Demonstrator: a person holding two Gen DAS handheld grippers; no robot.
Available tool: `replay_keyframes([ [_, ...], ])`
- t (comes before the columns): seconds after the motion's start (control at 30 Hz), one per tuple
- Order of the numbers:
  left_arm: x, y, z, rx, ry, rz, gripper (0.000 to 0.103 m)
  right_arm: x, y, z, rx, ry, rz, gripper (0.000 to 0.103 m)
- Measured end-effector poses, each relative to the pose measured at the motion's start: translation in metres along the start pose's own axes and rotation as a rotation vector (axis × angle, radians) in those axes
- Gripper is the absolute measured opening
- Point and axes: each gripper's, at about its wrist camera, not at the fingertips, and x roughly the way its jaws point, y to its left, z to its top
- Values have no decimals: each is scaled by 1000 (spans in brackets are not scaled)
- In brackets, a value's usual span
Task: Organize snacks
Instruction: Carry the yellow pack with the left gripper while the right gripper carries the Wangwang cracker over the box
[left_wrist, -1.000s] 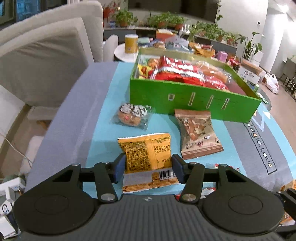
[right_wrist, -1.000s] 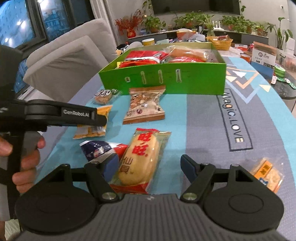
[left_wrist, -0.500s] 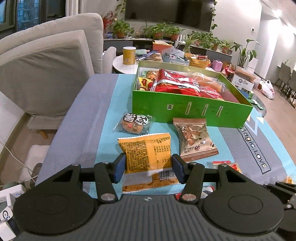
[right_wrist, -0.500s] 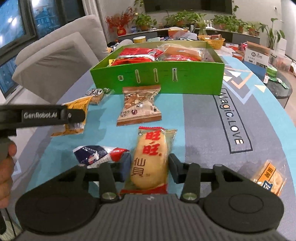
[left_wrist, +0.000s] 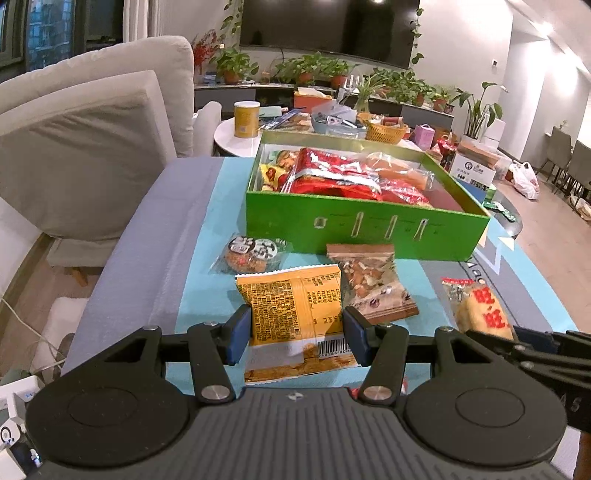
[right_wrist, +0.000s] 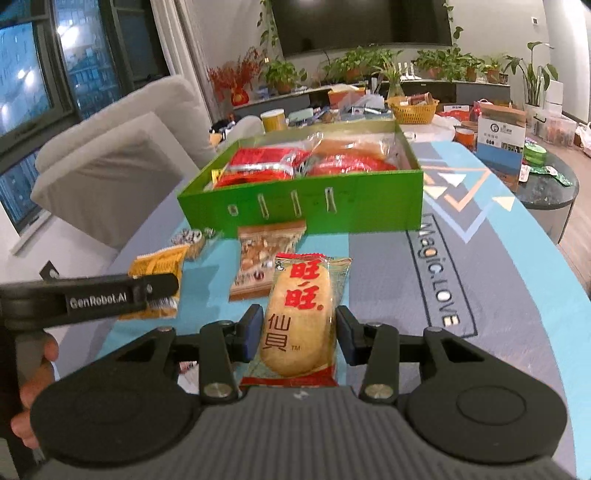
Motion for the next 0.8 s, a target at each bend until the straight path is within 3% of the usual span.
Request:
replay_keyframes([
  [0.33, -2, -16, 23, 30, -45, -43, 50, 0, -14, 35, -9, -70, 24, 47],
  [0.8, 25, -57, 89, 130, -128, -77, 50, 32, -56, 107, 13, -145, 19, 47],
])
